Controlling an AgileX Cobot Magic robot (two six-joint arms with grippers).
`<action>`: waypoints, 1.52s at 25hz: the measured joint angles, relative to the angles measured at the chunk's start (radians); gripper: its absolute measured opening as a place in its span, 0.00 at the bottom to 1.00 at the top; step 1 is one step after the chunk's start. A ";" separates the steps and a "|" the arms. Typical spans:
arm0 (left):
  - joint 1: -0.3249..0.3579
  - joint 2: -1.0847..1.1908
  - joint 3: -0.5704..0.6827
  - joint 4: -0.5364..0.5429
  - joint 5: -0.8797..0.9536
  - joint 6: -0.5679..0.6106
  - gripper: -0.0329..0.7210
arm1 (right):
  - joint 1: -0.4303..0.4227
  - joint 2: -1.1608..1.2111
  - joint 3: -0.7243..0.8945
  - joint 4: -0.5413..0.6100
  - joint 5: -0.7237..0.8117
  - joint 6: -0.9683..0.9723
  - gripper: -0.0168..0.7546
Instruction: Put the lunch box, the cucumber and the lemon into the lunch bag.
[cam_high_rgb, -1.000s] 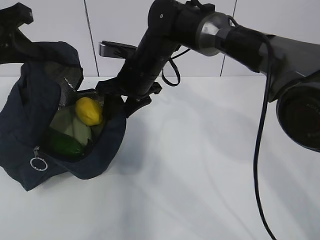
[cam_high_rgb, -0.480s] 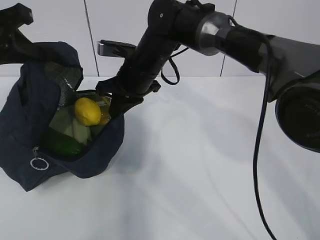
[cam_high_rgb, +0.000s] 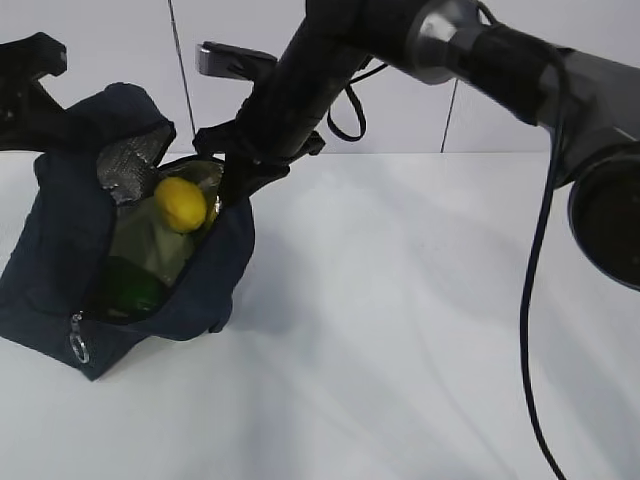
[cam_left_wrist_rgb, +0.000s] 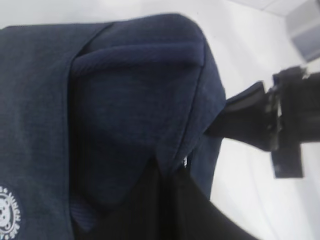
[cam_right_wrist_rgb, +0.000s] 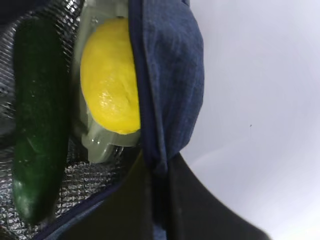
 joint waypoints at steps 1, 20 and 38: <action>0.000 0.000 0.000 0.003 0.004 0.002 0.04 | -0.004 -0.006 0.000 0.000 0.003 0.000 0.05; -0.089 0.018 -0.002 0.010 0.024 0.007 0.04 | -0.017 -0.098 -0.049 -0.019 0.023 0.000 0.04; -0.151 0.058 -0.002 -0.121 -0.087 0.011 0.04 | -0.017 -0.189 -0.027 -0.153 0.031 0.048 0.04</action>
